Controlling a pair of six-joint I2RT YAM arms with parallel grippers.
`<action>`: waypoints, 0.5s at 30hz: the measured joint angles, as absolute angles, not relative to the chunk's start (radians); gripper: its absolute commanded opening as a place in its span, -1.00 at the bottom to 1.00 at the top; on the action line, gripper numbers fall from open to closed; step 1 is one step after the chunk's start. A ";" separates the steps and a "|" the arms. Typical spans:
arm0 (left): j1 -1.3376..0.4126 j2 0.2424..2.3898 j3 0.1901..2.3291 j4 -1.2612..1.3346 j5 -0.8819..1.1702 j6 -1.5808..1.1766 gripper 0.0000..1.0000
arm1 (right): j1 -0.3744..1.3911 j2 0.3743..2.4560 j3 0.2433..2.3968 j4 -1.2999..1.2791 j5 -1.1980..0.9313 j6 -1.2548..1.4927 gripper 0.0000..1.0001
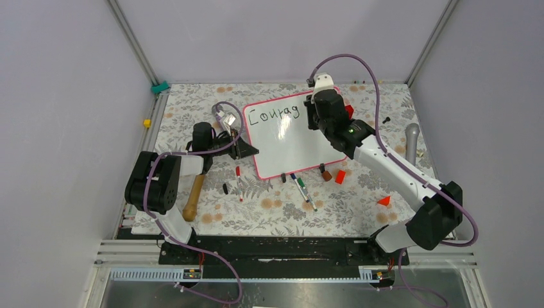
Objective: Write a sentence on the whiteboard
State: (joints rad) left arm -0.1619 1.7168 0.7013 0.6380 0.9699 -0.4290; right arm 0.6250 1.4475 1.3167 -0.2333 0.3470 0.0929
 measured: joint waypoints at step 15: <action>-0.162 1.718 0.701 0.645 0.970 -0.438 -1.00 | 0.625 1.545 1.553 -0.380 0.323 0.086 -1.00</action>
State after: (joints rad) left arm -0.1619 1.7180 0.7010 0.6445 0.9699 -0.4381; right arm 0.6250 1.5448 1.5532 -0.3798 0.3225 0.0860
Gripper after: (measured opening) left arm 0.126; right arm 0.174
